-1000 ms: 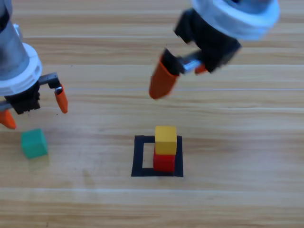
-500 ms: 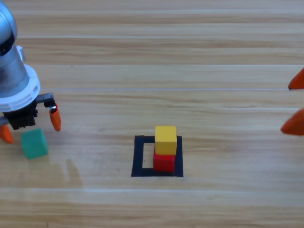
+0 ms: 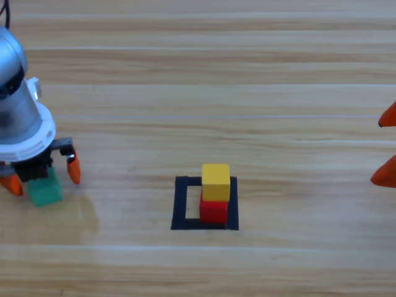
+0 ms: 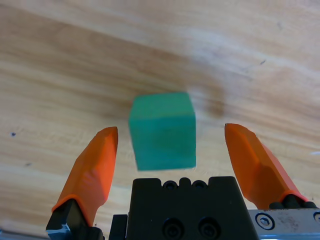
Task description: Stack the blocks in the rectangular block: red at the bottom, yellow in the middle, green on top
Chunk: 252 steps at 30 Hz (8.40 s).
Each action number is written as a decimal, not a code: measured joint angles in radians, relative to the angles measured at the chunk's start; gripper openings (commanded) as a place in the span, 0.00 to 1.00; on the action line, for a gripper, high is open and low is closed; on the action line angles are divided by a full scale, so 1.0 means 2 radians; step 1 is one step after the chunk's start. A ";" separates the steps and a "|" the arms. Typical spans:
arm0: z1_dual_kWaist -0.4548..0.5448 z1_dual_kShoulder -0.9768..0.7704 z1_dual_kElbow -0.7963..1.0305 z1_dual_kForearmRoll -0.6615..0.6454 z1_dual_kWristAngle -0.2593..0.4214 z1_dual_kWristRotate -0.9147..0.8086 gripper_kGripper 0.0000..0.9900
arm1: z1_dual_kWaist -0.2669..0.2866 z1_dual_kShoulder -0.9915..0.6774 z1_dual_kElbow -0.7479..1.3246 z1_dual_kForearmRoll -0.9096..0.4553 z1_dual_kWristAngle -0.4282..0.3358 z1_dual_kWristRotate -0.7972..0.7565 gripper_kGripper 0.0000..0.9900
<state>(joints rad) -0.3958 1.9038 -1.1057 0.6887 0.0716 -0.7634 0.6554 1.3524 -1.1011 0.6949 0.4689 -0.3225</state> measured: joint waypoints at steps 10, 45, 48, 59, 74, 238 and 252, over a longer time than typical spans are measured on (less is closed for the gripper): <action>0.001 0.019 0.010 -0.029 0.000 0.007 0.86 | 0.000 0.000 0.001 -0.001 0.000 0.000 1.00; -0.138 0.124 -0.501 0.344 0.003 0.083 0.00 | 0.000 0.000 0.002 -0.001 0.015 0.000 1.00; -0.162 0.125 -0.514 0.354 0.002 0.054 0.00 | 0.000 0.000 0.002 -0.001 0.015 0.000 1.00; -0.217 0.152 -0.546 0.357 0.002 -0.012 0.00 | 0.000 0.000 0.002 -0.001 0.015 0.000 1.00; -0.252 0.195 -0.572 0.358 0.011 -0.068 0.00 | 0.000 0.000 0.002 -0.001 0.015 0.000 1.00; -0.269 -0.132 -0.487 0.351 0.152 0.017 1.00 | 0.000 0.000 0.002 -0.001 0.015 0.000 1.00; -0.273 -0.350 0.043 -0.143 0.041 0.262 1.00 | 0.000 0.006 0.002 -0.001 0.015 -0.004 1.00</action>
<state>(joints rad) -0.9427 1.2047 -1.0194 0.4030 0.1529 -0.2399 0.6553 1.3650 -1.0979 0.6936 0.4997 -0.3301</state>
